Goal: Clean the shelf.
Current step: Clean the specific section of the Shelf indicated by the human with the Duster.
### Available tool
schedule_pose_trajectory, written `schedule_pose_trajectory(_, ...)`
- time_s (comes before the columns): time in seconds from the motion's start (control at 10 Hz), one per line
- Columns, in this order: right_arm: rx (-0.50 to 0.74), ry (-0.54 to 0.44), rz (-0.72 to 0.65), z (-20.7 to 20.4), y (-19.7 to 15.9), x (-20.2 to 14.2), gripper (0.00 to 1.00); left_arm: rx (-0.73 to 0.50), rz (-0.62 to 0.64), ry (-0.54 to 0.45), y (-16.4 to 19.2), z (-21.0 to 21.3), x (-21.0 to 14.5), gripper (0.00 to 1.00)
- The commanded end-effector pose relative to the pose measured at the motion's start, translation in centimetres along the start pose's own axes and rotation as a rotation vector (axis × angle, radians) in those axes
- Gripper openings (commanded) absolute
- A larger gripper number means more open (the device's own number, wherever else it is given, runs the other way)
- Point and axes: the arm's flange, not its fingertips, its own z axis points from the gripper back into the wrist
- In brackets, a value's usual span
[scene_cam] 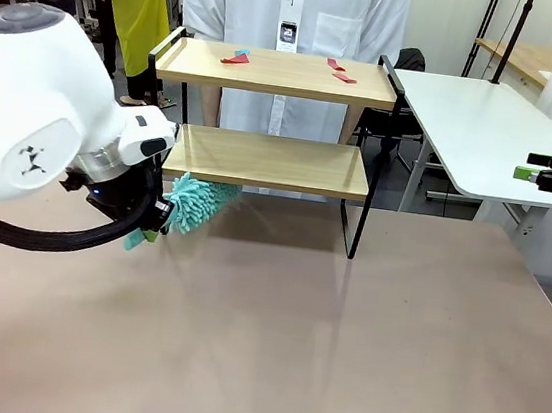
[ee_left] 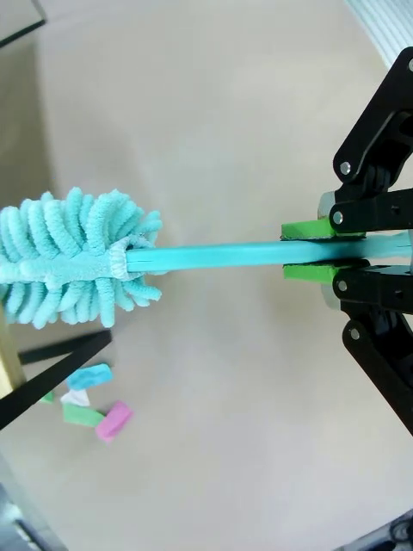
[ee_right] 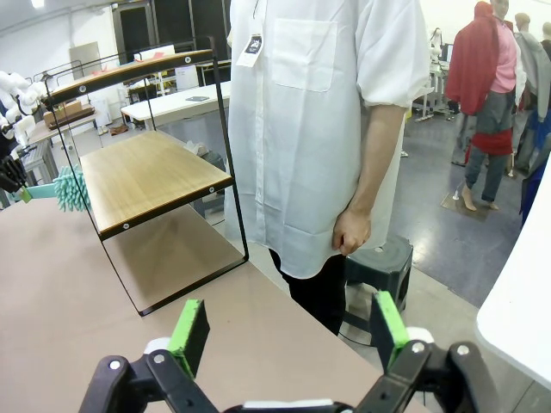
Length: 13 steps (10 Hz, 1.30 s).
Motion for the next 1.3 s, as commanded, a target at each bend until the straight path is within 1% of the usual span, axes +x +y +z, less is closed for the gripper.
schedule_pose_trajectory(0.0,0.002,-0.003,0.005,-0.1,0.1,0.3,1.00,-0.024,-0.085,0.042,3.1,1.3,-2.3,0.13)
schedule_pose_trajectory(0.1,0.002,-0.003,0.005,-0.1,0.1,0.3,1.00,-0.030,-0.111,0.036,4.4,2.1,-2.5,0.13)
schedule_pose_trajectory(0.2,0.002,-0.003,0.005,-0.1,0.1,0.3,1.00,-0.040,-0.166,0.031,5.5,3.2,-2.8,0.13)
schedule_pose_trajectory(0.4,0.002,-0.003,0.005,-0.1,0.1,0.3,1.00,-0.098,-0.285,0.041,7.6,5.3,-2.7,0.13)
schedule_pose_trajectory(0.5,0.002,-0.003,0.005,-0.1,0.1,0.3,1.00,-0.138,-0.343,0.065,8.2,6.4,-2.6,0.13)
schedule_pose_trajectory(0.7,0.002,-0.003,0.005,-0.1,0.1,0.3,1.00,-0.123,-0.438,0.170,9.8,8.9,-2.3,0.13)
schedule_pose_trajectory(0.8,0.002,-0.003,0.005,-0.1,0.1,0.3,1.00,-0.070,-0.480,0.220,10.4,10.9,-1.9,0.13)
schedule_pose_trajectory(0.9,0.002,-0.003,0.005,-0.1,0.1,0.3,1.00,0.029,-0.519,0.256,10.8,13.4,-1.4,0.13)
schedule_pose_trajectory(1.0,0.002,-0.003,0.005,-0.1,0.1,0.3,1.00,0.111,-0.560,0.266,10.7,16.0,-0.8,0.13)
schedule_pose_trajectory(1.1,0.002,-0.003,0.005,-0.1,0.1,0.3,1.00,0.237,-0.626,0.265,10.2,18.6,0.1,0.13)
schedule_pose_trajectory(1.2,0.002,-0.003,0.005,-0.1,0.1,0.3,1.00,0.311,-0.667,0.256,9.5,20.4,1.1,0.13)
